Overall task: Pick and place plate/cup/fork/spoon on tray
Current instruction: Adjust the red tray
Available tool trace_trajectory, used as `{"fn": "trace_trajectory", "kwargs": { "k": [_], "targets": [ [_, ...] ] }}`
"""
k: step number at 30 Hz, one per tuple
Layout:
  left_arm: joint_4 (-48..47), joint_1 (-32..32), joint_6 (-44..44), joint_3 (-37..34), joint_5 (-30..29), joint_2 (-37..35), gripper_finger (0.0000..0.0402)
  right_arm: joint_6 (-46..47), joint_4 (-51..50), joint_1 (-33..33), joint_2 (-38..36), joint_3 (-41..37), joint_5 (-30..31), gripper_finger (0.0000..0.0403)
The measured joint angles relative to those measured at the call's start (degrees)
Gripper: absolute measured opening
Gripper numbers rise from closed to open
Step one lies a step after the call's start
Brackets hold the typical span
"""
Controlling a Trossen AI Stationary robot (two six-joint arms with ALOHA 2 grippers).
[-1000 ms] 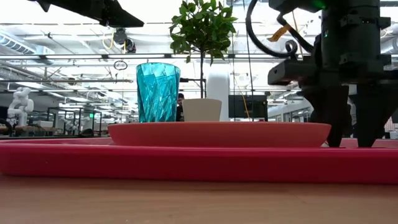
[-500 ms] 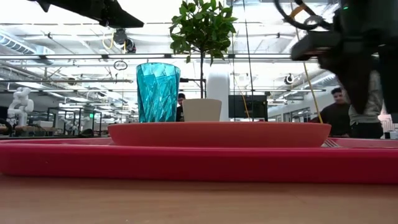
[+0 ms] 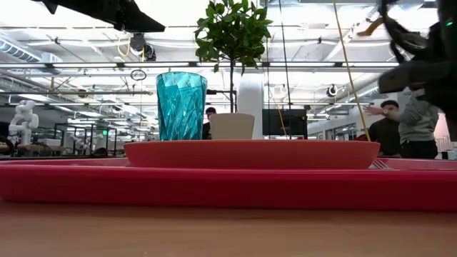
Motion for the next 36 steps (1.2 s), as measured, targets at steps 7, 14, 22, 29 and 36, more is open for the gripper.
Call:
{"fn": "trace_trajectory", "kwargs": {
  "k": [7,14,22,29,36],
  "targets": [
    [0.0,0.0,0.0,0.0,0.0,0.0,0.0047,1.9,-0.4,1.7,0.0,0.0,0.0,0.016],
    [-0.1,0.0,-0.2,0.0,0.0,0.0,0.0047,1.9,-1.7,2.0,0.0,0.0,0.2,0.016],
    [-0.4,0.0,-0.2,0.0,0.0,0.0,0.0047,2.3,-3.7,3.8,0.0,0.1,0.1,0.016],
    [-0.7,0.0,-0.6,0.0,0.0,0.0,0.0047,2.7,-6.3,6.2,0.0,4.0,0.3,0.0147],
    [-0.6,0.0,-2.2,0.0,0.0,0.0,0.0047,2.6,-5.1,11.5,0.0,7.2,2.1,0.0056]
  ]
}}
